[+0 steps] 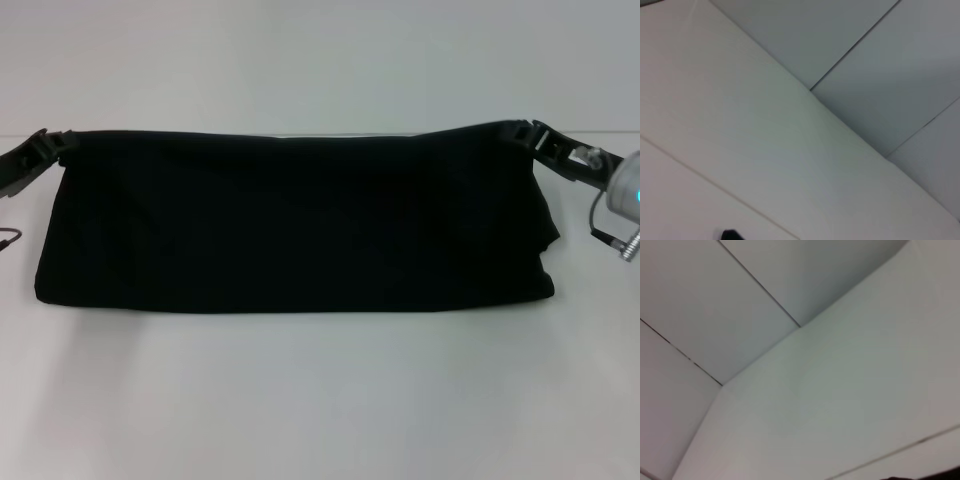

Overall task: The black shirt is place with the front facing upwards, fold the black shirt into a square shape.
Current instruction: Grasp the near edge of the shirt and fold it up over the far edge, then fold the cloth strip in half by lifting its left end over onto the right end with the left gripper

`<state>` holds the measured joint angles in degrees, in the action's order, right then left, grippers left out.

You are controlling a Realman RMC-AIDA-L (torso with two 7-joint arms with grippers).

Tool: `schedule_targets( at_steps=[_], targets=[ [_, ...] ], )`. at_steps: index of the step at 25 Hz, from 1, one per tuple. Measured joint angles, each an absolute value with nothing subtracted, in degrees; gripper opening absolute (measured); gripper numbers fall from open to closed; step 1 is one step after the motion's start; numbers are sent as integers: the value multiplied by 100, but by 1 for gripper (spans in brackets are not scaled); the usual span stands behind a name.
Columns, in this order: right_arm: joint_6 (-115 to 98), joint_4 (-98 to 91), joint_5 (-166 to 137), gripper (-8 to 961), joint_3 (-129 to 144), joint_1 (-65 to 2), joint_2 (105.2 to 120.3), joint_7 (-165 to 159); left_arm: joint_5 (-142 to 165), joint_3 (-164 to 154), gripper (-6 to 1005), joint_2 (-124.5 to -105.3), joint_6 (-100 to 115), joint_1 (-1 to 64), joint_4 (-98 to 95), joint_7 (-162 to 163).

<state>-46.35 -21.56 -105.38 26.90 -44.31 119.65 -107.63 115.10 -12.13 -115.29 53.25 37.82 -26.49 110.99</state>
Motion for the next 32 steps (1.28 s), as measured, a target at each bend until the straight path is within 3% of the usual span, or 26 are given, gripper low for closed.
schedule_targets(
  at_steps=[12,28,31,32],
  targets=[
    [-4232,-2033,-10065,113,2707,-4714,11999,-10238,11131,-1213,93,-11669,4696,4113,-2643,10650],
    [-3146,-1284,-8645,125,2733,-5049,12035,-8075,10297,-1221,110,-12186,3248,4464,-2518,9146],
    [-3224,-1154,-8261,314,2734,-5051,12035,-7586,9756,-1222,113,-12231,3265,4473,-2398,8434],
    [-3237,-1131,-8181,337,2733,-5051,12034,-7518,9612,-1222,114,-12234,3266,4476,-2340,8264]
  ],
)
